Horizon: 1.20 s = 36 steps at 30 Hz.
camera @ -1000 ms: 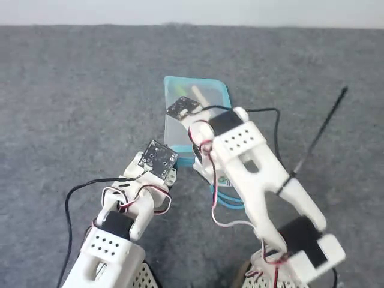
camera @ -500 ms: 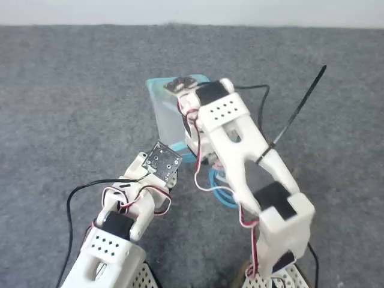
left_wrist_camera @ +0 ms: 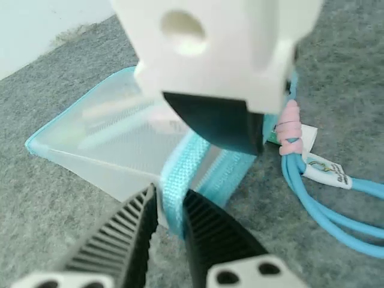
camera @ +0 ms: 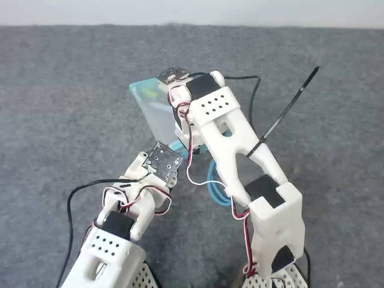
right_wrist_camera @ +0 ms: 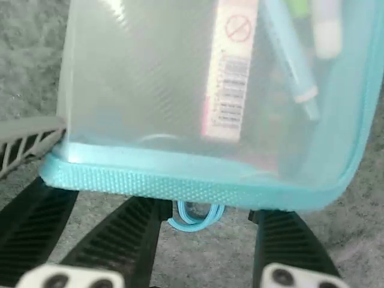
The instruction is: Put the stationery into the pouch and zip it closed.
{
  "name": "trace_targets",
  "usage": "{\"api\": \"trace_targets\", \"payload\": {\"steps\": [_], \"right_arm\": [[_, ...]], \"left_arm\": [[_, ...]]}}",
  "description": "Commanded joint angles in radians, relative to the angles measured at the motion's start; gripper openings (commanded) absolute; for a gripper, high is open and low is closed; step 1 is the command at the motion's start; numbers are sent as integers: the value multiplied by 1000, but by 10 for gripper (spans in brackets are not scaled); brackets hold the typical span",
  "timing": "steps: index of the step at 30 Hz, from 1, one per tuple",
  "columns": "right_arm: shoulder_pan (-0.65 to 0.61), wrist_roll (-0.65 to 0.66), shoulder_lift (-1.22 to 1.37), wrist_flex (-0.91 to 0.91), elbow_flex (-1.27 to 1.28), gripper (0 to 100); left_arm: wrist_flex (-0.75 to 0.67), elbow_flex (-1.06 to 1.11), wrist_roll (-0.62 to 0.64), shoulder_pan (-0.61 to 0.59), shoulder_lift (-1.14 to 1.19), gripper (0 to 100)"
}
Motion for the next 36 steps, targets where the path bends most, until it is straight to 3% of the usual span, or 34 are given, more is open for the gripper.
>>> {"api": "trace_targets", "payload": {"steps": [1,12,17,24,29,36], "right_arm": [[21,34,-47,36,-84,238],[139,127,-414,30,112,238],[143,143,-536,-61,350,238],[143,143,-495,-395,695,238],[154,144,-400,-558,736,238],[208,144,-275,-653,740,238]], "left_arm": [[11,-25,-14,-6,-2,12],[-123,-31,130,-325,-2,12],[-120,-31,129,-344,-2,12],[-97,-27,124,-345,-2,12],[-89,-27,124,-344,-2,12],[-92,-27,124,-338,-2,12]]}}
